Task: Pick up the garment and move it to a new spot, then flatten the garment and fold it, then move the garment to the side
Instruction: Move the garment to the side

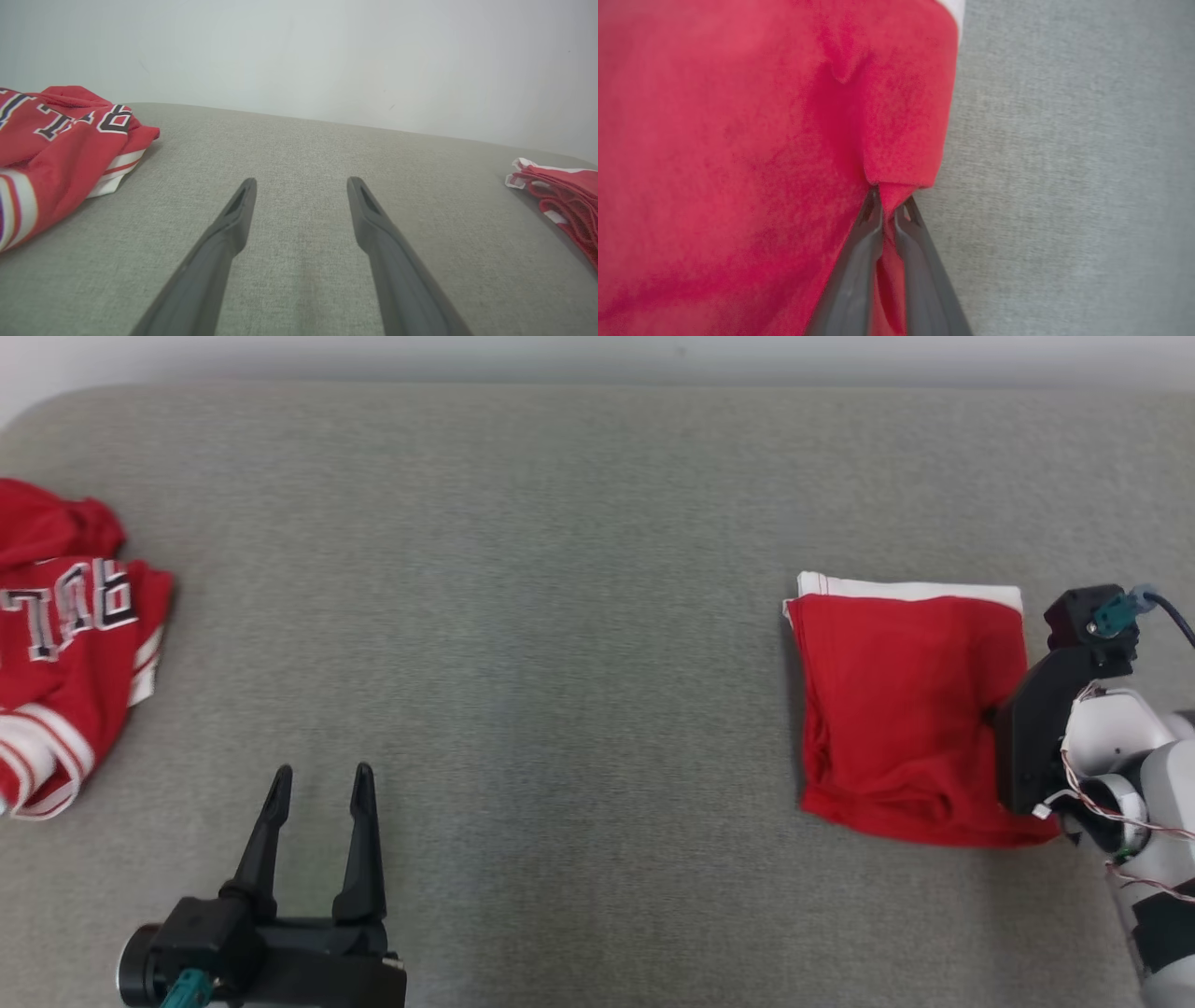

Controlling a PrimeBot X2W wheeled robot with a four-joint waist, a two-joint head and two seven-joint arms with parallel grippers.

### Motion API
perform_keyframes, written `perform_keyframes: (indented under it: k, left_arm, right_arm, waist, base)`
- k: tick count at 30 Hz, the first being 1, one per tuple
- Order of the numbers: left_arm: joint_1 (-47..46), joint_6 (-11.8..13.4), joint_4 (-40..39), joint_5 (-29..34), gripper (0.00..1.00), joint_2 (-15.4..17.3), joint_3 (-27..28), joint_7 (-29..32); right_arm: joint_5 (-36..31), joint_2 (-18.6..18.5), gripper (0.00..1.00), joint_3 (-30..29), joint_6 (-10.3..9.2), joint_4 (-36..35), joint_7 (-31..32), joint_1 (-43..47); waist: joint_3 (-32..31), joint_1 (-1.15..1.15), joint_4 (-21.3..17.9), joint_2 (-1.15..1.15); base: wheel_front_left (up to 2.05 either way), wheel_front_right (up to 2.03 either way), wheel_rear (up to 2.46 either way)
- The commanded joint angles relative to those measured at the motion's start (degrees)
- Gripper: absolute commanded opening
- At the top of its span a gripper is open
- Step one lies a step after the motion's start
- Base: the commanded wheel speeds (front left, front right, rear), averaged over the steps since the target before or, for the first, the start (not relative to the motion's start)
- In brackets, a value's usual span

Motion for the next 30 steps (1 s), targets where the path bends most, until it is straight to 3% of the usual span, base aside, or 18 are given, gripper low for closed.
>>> perform_keyframes:
  k: [1,15,30]
  left_arm:
    - [-1.19,-0.30,-0.81,0.76,1.00,-0.04,-0.23,-0.19]
    - [-6.78,-0.83,-5.84,5.27,1.00,1.75,-2.36,-0.19]
    - [-7.93,-0.88,-7.43,5.50,1.00,6.72,-4.50,-0.18]
  right_arm:
    - [-0.50,-2.04,0.00,1.28,-0.22,-0.26,-0.69,-0.58]
    - [0.22,-17.87,0.00,16.91,-0.20,-0.37,-12.79,-7.62]
    - [-4.59,-23.51,0.00,20.31,-0.20,6.91,-32.61,-13.38]
  waist:
    - [3.34,-0.01,-4.75,-0.01]
    - [12.11,-0.01,-15.43,-0.01]
    - [16.54,-0.01,-20.92,-0.01]
  base:
    - [0.00,0.00,0.00]
    - [0.00,0.00,0.00]
    - [0.00,0.00,0.00]
